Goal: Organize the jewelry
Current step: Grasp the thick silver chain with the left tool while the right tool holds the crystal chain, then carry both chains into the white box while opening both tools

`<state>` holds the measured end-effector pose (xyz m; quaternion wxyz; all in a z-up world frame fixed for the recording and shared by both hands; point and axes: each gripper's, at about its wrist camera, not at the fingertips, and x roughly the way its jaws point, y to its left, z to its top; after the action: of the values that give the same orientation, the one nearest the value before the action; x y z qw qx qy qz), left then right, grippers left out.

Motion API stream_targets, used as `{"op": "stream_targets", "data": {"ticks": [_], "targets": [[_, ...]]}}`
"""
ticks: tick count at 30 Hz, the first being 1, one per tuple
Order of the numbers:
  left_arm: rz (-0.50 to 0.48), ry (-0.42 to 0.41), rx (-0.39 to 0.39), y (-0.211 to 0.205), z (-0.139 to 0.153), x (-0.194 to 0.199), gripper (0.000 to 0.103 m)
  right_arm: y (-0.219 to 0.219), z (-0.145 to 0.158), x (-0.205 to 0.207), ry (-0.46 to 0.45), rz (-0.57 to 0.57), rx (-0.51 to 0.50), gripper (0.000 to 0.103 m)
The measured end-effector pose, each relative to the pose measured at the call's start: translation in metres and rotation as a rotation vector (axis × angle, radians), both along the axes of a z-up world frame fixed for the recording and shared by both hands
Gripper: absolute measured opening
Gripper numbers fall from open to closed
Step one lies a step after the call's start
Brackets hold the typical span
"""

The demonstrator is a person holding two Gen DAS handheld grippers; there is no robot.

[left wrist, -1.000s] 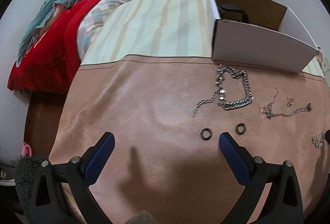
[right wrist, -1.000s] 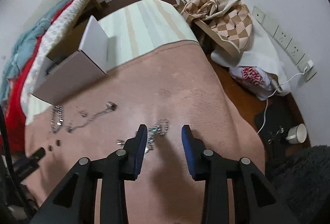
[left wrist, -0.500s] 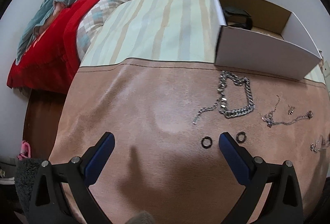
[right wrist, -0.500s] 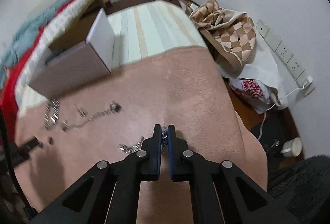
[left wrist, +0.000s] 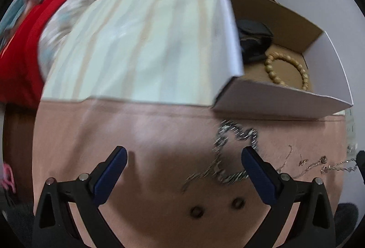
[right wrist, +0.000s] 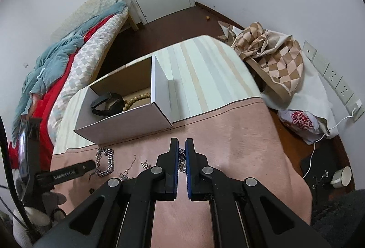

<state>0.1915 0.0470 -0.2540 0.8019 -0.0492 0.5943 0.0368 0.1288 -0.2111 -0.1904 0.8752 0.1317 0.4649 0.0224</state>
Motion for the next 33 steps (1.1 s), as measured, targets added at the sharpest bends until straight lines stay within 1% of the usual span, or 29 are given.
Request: {"op": "stream_targets", "data": {"ticks": [1, 2, 4, 6, 8, 9, 11, 13, 16, 20, 33], "targets": [[-0.014, 0.004, 0.016, -0.004, -0.002, 0.003, 0.09, 0.001, -0.005, 0.003, 0.009, -0.003, 0.005, 0.006], [-0.034, 0.008, 0.028, -0.009, -0.006, 0.007, 0.088, 0.002, -0.009, 0.004, 0.015, -0.004, 0.006, 0.006], [-0.053, -0.011, 0.035, -0.014, -0.006, 0.01, 0.087, 0.004, -0.015, 0.006, 0.027, -0.004, 0.006, 0.006], [-0.068, -0.022, 0.045, -0.019, -0.005, 0.011, 0.082, 0.005, -0.02, 0.007, 0.037, -0.004, 0.006, 0.006], [-0.077, -0.037, 0.027, -0.021, -0.003, 0.011, 0.062, 0.004, -0.023, 0.007, 0.044, -0.007, 0.005, 0.006], [-0.084, -0.045, 0.027, -0.023, -0.002, 0.011, 0.055, 0.003, -0.024, 0.008, 0.046, -0.009, 0.005, 0.006], [-0.103, -0.06, 0.028, -0.027, 0.002, 0.009, 0.019, 0.002, -0.026, 0.009, 0.05, -0.014, 0.009, 0.006], [-0.11, -0.06, 0.015, -0.027, 0.005, 0.01, 0.006, 0.0, -0.026, 0.009, 0.052, -0.015, 0.008, 0.006], [-0.113, -0.069, 0.002, -0.025, 0.008, 0.005, 0.002, 0.0, -0.025, 0.009, 0.051, -0.016, 0.012, 0.006], [-0.113, -0.089, -0.013, -0.023, 0.017, -0.005, 0.002, 0.001, -0.019, 0.008, 0.04, -0.013, 0.024, 0.006], [-0.137, -0.179, -0.05, -0.025, 0.073, -0.038, 0.002, 0.008, 0.024, 0.001, -0.035, 0.014, 0.079, 0.006]]}}
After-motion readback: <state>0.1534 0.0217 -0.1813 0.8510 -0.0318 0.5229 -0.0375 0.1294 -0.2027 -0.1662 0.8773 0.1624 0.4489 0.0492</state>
